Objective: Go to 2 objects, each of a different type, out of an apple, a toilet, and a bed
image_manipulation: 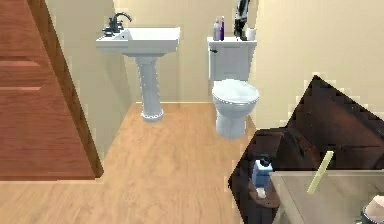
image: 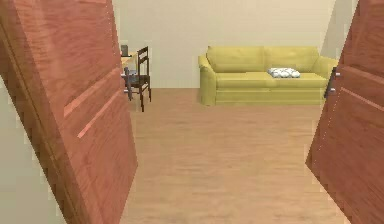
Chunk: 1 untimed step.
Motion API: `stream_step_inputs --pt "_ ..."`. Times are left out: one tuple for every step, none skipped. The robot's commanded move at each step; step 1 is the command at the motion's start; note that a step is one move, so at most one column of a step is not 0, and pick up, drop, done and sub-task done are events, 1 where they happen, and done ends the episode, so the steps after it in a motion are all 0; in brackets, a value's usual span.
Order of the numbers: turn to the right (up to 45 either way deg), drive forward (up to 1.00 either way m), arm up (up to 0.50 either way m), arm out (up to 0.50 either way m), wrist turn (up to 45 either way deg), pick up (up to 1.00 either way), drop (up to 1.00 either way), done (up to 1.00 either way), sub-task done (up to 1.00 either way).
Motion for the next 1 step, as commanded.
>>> stream_step_inputs --pt "0.0 0.25 0.00 0.00 0.0 0.00 0.00 0.00 0.00"
